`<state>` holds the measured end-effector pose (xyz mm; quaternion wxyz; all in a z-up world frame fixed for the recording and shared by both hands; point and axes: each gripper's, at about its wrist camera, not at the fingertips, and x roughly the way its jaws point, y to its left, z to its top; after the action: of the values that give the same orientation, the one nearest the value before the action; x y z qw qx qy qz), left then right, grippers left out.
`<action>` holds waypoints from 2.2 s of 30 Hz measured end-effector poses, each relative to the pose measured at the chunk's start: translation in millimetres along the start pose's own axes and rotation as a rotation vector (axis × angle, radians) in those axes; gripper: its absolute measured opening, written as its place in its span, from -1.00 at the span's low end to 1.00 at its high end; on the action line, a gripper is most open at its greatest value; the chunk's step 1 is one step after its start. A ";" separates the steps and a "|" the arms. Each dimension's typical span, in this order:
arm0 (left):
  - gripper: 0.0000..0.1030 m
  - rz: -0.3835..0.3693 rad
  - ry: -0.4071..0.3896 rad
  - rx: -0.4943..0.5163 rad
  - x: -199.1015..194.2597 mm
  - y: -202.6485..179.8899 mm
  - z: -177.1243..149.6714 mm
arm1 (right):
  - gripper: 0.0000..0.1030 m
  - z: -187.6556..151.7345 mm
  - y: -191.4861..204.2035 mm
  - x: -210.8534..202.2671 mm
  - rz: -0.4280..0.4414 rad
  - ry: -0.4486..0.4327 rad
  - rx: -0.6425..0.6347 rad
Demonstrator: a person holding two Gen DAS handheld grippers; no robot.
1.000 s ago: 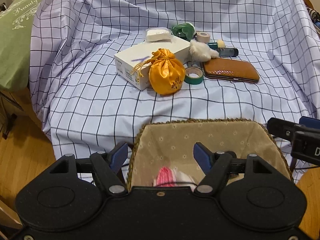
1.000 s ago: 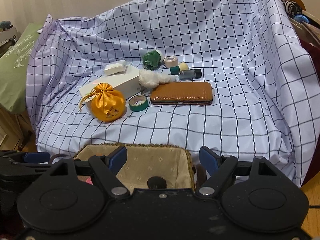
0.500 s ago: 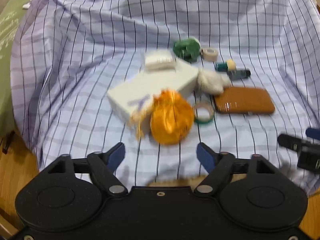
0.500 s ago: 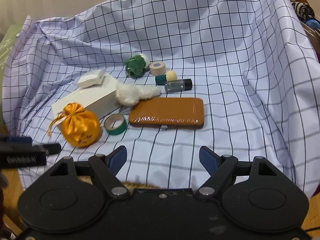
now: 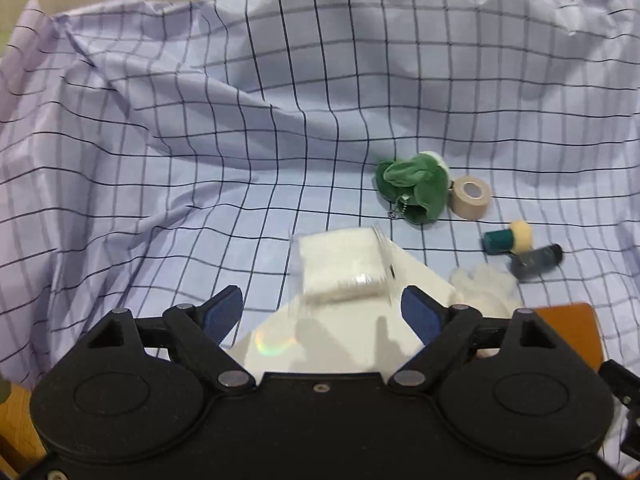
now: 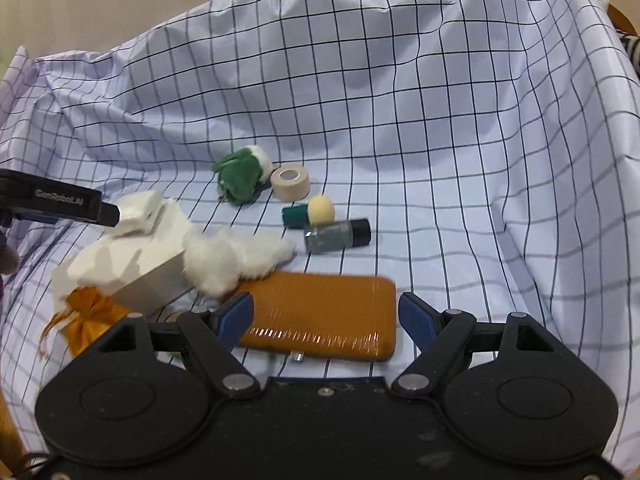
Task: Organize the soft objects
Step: 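Move both tools back toward the remaining items on the cloth, then grasp the cotton pad pack with the left gripper while the right grasps the sponge stick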
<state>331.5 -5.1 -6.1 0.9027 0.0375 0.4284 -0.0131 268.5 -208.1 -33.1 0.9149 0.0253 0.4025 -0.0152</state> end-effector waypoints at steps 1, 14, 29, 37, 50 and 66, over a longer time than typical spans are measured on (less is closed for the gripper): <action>0.63 0.002 0.011 0.000 7.9 -0.6 2.9 | 0.54 3.7 -0.8 6.2 -0.003 0.000 0.001; 0.68 0.026 0.042 0.020 54.5 -10.0 23.2 | 0.54 45.5 0.8 73.3 -0.023 -0.012 0.001; 0.69 -0.017 0.079 -0.007 68.9 -6.0 24.6 | 0.60 67.8 29.2 149.0 -0.020 0.042 -0.058; 0.69 -0.017 0.073 -0.029 73.4 5.5 31.2 | 0.53 65.6 34.2 174.7 -0.045 0.087 -0.098; 0.69 0.014 0.107 -0.157 92.9 57.1 44.5 | 0.13 67.8 32.7 181.6 -0.018 0.105 -0.110; 0.70 0.035 0.200 -0.002 145.4 41.9 47.6 | 0.13 85.4 47.0 173.1 0.020 0.098 -0.128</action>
<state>462.6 34.1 -86.3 0.8555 0.0451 0.5159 0.0071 450.5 -167.5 -101.5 0.8939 -0.0287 0.4468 0.0211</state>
